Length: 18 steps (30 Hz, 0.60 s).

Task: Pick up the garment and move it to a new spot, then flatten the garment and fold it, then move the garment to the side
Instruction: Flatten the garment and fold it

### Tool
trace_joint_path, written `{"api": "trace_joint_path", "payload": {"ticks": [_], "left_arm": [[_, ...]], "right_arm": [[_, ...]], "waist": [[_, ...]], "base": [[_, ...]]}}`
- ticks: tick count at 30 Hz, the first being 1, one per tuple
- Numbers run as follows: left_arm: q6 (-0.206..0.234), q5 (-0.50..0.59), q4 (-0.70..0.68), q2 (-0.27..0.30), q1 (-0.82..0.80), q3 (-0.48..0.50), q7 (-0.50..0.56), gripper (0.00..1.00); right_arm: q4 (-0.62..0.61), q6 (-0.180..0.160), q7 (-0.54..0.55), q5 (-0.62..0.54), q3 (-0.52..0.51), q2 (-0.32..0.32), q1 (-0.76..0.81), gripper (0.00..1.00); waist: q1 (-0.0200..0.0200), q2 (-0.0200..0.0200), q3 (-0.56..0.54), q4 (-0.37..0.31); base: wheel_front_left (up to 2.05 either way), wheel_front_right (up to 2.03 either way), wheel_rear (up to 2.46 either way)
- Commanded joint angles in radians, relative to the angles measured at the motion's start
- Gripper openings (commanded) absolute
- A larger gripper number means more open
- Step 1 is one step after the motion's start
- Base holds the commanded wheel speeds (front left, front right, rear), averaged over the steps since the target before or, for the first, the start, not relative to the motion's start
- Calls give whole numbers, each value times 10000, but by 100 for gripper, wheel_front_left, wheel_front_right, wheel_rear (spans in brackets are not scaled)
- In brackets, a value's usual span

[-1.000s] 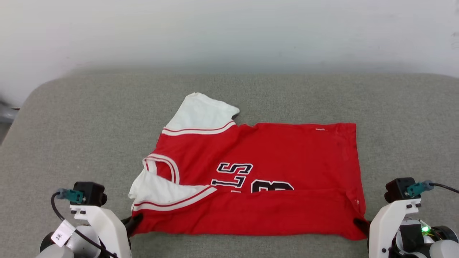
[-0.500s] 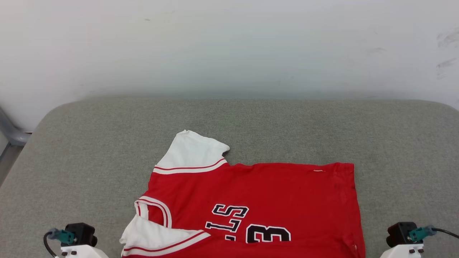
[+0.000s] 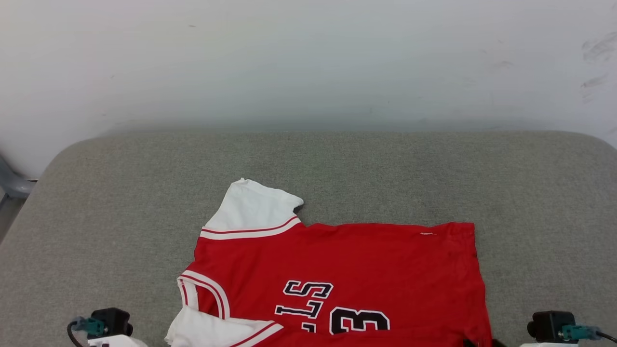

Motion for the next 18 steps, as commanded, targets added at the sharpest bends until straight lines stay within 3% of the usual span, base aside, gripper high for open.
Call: {"api": "trace_joint_path", "payload": {"ticks": [1,3,4,9,14,18], "left_arm": [[-84,86,29,-42,-201,66,-176,100],[-193,297,46,-43,-375,118,-513,100],[-217,712,-26,-52,-679,195,-1096,100],[122,1406,-236,-356,-1242,372,-2168,100],[352,2100,-133,-661,-1888,413,-3070,100],[393,2403,2,-807,-2651,498,-3392,100]], "right_arm": [[-89,-5,-407,-77,25,78,-171,100],[-166,-5,-1128,-280,-53,182,-275,100],[-415,-5,-2222,-796,-246,340,-445,100],[-984,-5,-3619,-1718,-528,594,-708,100],[-1738,-5,-3912,-2543,-707,822,-898,100],[-2463,-5,-3768,-2907,-671,976,-1355,100]], "waist": [[1,0,-4,5],[1,0,-6,13],[1,0,7,22],[1,0,131,35],[1,0,452,-118],[1,0,1303,-396]], "base": [[0,0,0],[0,0,0],[0,0,0],[0,0,0],[0,0,0],[0,0,0]]}}
